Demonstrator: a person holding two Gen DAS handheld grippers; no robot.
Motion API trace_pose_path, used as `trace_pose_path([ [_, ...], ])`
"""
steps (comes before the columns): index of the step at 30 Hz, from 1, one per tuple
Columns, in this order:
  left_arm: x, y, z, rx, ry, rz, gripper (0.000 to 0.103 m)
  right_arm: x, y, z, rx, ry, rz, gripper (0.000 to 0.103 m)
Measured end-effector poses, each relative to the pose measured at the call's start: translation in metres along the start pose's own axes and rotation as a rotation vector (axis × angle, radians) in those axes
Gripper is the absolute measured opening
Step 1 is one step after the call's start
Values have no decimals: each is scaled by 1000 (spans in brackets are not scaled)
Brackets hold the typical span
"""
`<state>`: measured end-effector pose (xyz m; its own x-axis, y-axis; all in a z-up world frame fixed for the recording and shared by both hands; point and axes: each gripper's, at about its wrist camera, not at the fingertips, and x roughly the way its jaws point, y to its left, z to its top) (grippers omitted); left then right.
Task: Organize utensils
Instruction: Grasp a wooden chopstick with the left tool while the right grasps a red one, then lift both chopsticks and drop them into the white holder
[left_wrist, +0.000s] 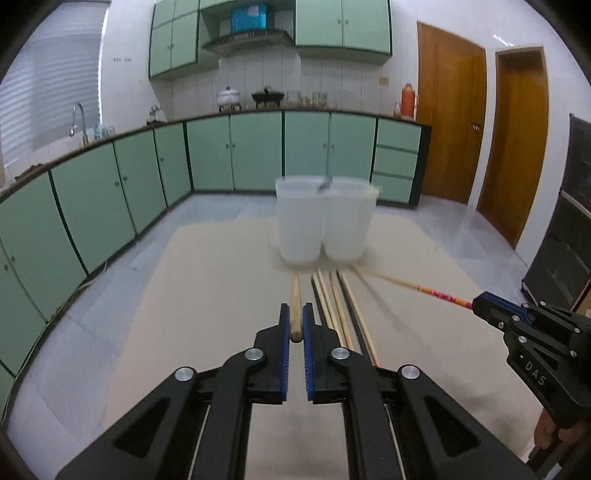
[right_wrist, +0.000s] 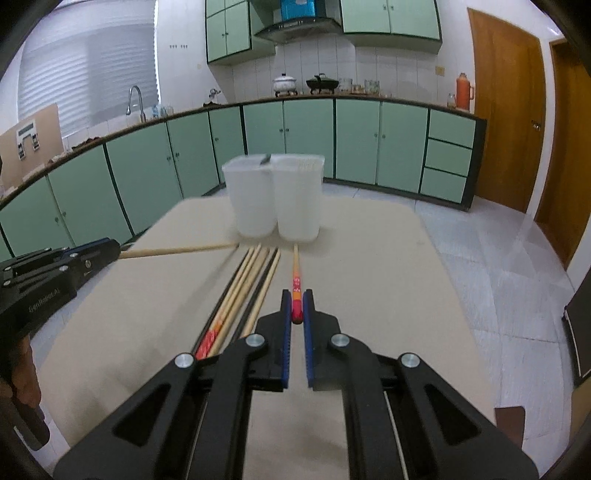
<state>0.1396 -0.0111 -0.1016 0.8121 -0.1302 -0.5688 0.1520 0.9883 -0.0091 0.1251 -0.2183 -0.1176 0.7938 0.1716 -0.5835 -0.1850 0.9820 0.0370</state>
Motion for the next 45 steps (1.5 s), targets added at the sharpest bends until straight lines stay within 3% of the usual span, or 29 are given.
trace_pose_path([
  [12,12,10,64,-16,-85,-33,7,-4,-25,89,47,-25,72,5],
  [20,15,18,85,-32,-80,-67,6,-7,-36,138,18,-69,99,5],
  [27,5,23,98,-36,-90,-108,6,-9,-40,160,-2,-74,142,5],
  [36,-25,18,132,-3,-210,-127,6,-24,-36,205,-28,-138,197,5],
  [45,-27,10,193,54,-351,-105,6,-28,-32,270,-83,-239,167,5],
])
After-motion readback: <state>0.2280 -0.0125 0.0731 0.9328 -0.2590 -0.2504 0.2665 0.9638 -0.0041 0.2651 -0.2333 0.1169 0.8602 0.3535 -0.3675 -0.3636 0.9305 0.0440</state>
